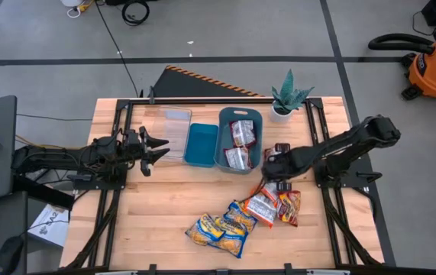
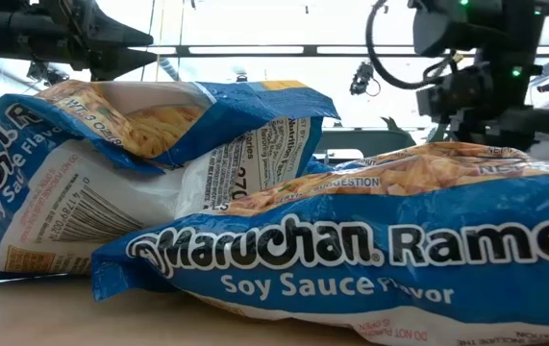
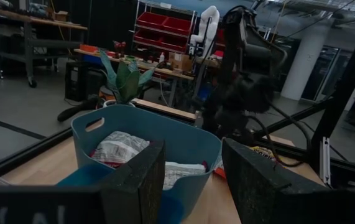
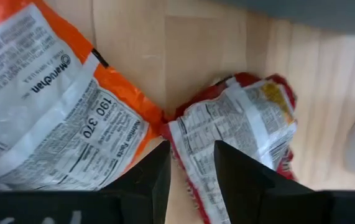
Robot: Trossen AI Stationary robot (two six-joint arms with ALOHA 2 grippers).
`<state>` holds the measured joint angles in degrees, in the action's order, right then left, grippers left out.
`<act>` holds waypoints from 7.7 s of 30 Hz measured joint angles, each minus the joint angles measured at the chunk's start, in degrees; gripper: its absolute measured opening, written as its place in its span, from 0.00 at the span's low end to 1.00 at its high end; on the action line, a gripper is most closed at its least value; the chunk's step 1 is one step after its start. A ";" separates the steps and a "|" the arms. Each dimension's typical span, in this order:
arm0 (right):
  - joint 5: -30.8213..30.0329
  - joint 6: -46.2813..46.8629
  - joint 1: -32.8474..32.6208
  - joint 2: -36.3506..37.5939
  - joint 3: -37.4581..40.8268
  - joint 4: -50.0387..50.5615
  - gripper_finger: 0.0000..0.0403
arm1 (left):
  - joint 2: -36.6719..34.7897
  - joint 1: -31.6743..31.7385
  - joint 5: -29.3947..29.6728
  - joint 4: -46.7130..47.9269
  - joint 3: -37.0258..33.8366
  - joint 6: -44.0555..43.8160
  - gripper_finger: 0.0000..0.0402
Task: Sort Maruchan noodles
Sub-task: Put the red noodle pack into the green bin
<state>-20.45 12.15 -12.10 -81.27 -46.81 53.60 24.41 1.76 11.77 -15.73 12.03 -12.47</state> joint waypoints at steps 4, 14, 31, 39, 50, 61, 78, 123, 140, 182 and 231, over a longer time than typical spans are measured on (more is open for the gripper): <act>-0.69 -2.37 -1.71 -2.19 0.00 -1.09 0.35 | -0.01 0.00 0.00 0.00 0.00 0.07 0.41; -1.52 -8.46 -2.80 -10.34 -0.02 -6.08 0.36 | -0.01 0.00 0.00 0.04 0.00 1.55 0.41; -8.08 -9.82 -2.76 -14.41 0.00 -5.23 0.04 | 0.00 0.00 0.00 0.20 0.00 1.49 0.41; -9.67 -8.84 -2.86 -13.76 -2.60 -0.38 0.02 | 0.00 -0.01 0.02 0.20 0.00 1.55 0.41; -14.01 -1.23 -2.86 -4.57 -13.03 14.60 0.01 | 0.00 0.00 0.02 0.17 0.00 1.53 0.41; -22.46 2.15 -2.80 4.23 -26.59 21.60 0.01 | 0.01 0.00 0.02 0.13 0.00 1.53 0.41; -23.54 -17.92 5.66 4.04 -34.00 -0.82 0.01 | 0.01 0.00 0.02 0.13 0.00 1.55 0.41; 0.50 -25.41 23.68 -11.84 -22.29 -25.66 0.29 | 0.00 -0.02 0.00 1.22 0.00 0.76 0.41; 18.78 -1.55 9.78 -2.30 -22.29 0.91 0.39 | 0.00 -0.01 -0.02 2.40 0.00 -0.44 0.41; 12.98 50.35 -25.03 -3.90 -1.63 -12.11 0.31 | 0.01 -0.02 0.00 2.31 0.00 7.54 0.41; -17.98 -18.99 8.19 -3.72 -29.04 -25.32 0.01 | -0.01 -0.02 0.00 2.89 0.00 2.58 0.41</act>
<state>-38.44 -6.84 -3.91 -84.99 -75.84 28.29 24.40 1.74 11.77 -12.84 12.03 -9.89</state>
